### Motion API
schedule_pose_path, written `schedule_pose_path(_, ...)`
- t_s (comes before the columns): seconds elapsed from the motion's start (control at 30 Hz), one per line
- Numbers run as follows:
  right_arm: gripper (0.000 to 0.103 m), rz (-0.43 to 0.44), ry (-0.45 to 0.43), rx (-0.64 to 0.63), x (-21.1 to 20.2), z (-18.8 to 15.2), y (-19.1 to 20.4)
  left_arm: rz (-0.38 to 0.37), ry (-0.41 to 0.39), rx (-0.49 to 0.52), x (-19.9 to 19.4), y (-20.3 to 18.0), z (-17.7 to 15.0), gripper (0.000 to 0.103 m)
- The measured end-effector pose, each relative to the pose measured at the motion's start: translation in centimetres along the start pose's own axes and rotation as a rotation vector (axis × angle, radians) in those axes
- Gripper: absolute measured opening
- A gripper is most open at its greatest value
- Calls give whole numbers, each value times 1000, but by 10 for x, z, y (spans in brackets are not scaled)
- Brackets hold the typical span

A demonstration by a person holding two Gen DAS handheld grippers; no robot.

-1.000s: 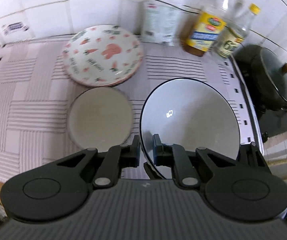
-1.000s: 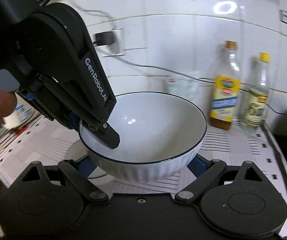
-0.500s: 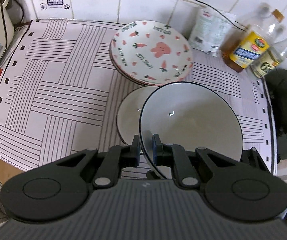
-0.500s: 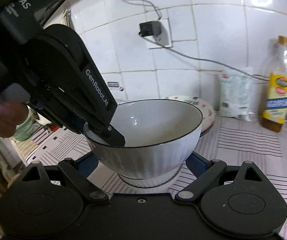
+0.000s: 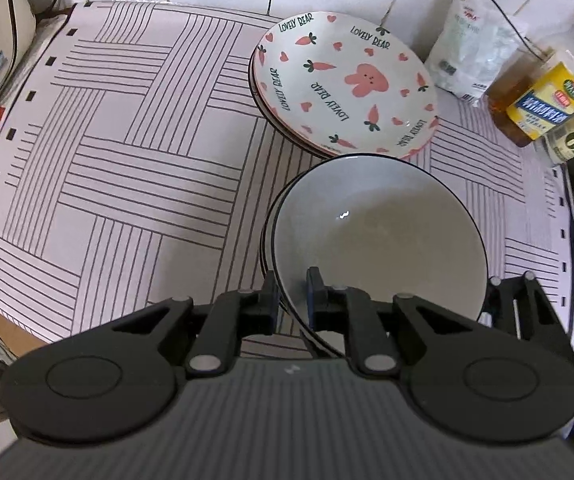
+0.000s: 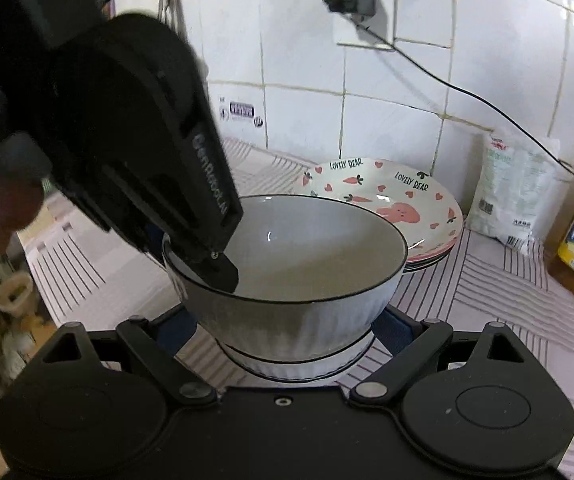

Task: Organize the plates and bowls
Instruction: 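Lower the white bowl into the nested bowls and open both grippers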

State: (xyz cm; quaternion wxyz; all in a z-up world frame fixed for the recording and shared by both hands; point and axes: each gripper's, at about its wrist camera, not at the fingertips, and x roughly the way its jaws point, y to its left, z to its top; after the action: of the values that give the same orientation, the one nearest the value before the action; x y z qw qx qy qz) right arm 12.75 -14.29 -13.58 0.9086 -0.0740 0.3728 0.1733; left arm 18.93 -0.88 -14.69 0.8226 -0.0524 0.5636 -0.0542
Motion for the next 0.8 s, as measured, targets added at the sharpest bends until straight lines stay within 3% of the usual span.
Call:
schedule_pose_path(0.3,98,-23,39,-23,6,9,-1,28,-10,36,6,-4,4,13)
schedule_pose_path(0.53,100,-19,108,42,13,15,-6,74,-49,105,8,-13,2,13)
schedule_pose_path(0.67,101,-24,113,41,16,16,-6,143,-75,173,10,-19,1,15)
schedule_pose_path(0.8,103,-30,123,3,19,17,-2,135,-58,170,16,-15,3,16)
